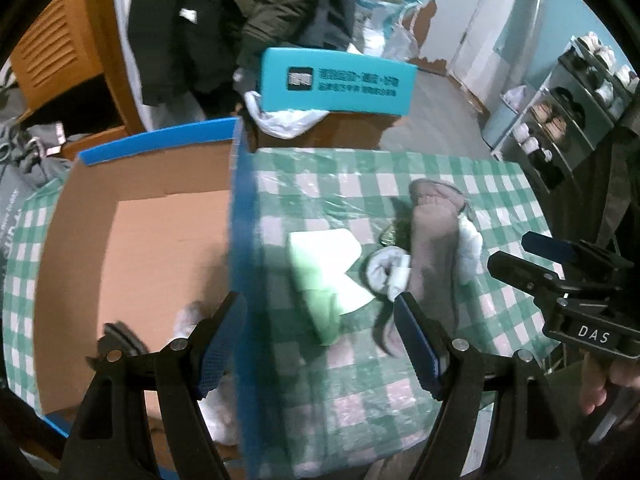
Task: Organize soft objects
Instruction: 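Grasp the pale green cloth with the left tool while the right tool grasps the white rolled sock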
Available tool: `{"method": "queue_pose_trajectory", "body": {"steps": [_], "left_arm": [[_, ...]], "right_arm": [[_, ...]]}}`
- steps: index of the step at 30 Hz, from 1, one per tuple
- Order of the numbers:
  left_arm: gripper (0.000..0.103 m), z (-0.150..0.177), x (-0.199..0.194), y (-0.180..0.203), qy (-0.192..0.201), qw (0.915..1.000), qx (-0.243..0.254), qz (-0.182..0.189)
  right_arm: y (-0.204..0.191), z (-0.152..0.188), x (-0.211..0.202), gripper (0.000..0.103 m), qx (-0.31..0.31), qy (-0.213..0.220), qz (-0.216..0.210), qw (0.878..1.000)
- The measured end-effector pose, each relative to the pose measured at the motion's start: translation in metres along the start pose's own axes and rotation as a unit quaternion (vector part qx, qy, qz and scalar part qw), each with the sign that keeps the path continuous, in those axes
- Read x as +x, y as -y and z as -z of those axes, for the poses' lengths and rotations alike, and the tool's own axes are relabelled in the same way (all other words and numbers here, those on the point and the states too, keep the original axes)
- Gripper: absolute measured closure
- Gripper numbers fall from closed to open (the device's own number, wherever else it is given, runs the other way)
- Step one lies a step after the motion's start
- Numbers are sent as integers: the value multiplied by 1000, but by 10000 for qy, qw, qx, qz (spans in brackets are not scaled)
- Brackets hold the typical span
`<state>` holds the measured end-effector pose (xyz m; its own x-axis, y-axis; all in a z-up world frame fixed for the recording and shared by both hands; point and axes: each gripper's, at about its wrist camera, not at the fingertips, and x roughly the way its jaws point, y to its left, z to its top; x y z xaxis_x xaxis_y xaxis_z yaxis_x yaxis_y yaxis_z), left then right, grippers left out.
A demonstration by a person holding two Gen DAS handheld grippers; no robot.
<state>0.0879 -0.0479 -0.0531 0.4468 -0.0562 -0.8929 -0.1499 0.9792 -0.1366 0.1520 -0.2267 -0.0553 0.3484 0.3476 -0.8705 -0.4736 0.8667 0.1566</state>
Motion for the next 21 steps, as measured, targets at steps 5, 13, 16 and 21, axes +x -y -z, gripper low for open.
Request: {"method": "queue_pose_trajectory", "body": {"steps": [5,13,16,21], "left_arm": [[25,-5,22,13,-228,9996,-12,194],[26,-7,43,21,-406,9985,-98,350],[25,-8,53,24,-486,9979,-116,409],[25,-5,68,24,-645,9969,-135,420]], "right_arm": [[28,3,5,30,255,-69,86,9996],[60,8,12,30,534,-179,230,9981],[68,10,18,30,598,-277,299,9974],[81,12,29,30,740,-399,328,9959]]}}
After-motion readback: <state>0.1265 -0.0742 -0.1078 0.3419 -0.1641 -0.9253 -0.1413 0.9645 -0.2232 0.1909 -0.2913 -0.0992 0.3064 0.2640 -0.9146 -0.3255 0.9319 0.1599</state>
